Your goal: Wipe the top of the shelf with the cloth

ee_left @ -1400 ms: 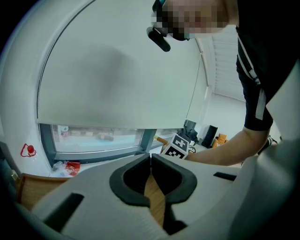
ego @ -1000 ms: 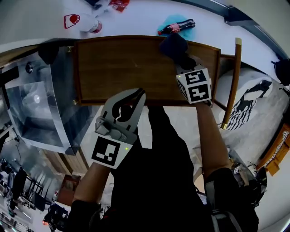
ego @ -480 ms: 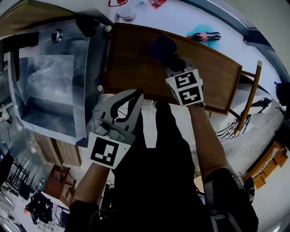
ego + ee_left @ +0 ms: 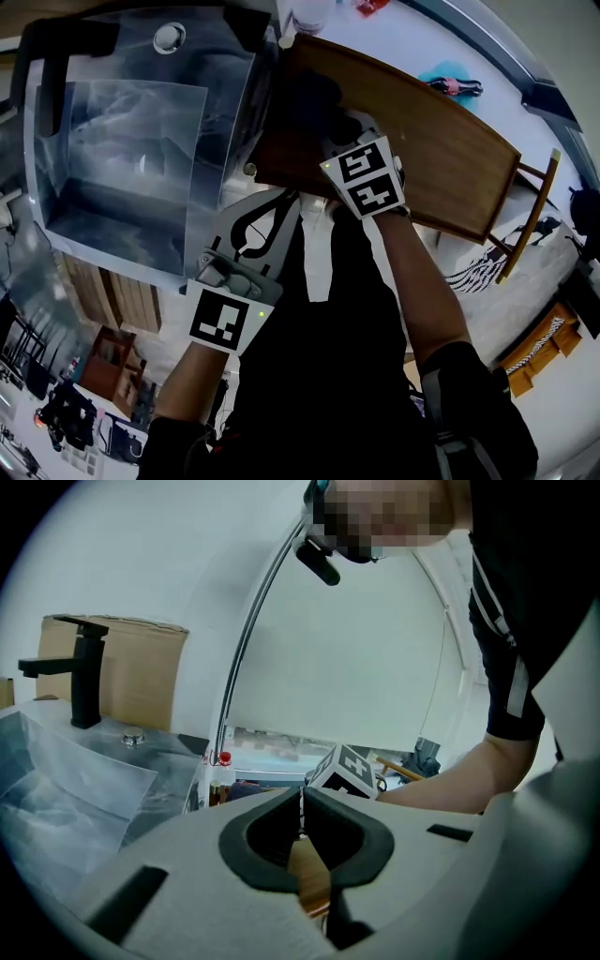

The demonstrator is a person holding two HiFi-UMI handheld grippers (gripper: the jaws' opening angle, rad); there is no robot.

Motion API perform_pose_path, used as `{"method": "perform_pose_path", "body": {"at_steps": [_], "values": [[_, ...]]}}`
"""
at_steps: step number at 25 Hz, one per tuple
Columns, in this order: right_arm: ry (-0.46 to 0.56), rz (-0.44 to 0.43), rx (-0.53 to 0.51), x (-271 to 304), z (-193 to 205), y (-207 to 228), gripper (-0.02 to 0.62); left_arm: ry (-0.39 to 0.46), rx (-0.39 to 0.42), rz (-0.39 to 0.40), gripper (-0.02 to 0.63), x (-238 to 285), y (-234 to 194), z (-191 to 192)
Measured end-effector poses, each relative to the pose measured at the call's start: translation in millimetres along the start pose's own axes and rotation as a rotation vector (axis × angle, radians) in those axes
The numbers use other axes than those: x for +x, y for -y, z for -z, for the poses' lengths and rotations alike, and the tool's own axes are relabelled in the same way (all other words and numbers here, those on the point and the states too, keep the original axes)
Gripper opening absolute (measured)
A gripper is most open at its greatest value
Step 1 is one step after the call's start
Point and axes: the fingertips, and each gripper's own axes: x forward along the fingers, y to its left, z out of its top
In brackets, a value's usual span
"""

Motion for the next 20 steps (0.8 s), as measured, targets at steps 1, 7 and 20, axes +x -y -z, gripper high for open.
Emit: {"method": "perform_pose_path", "body": {"at_steps": [1,7,20], "values": [[-0.004,-0.006,-0.007,5,-2,-5,0.054,0.000,-0.004,0.002,0.026,-3,-2,2],[-0.029,-0.023,-0.019,21,-3,-21,0.054,-0.011,-0.009,0.025,0.026,-12,-4,12],[-0.049,0.015,0.036,-3,34,9,0.054,-0.021,0.014,0.062,0.027,13,15,6]]}}
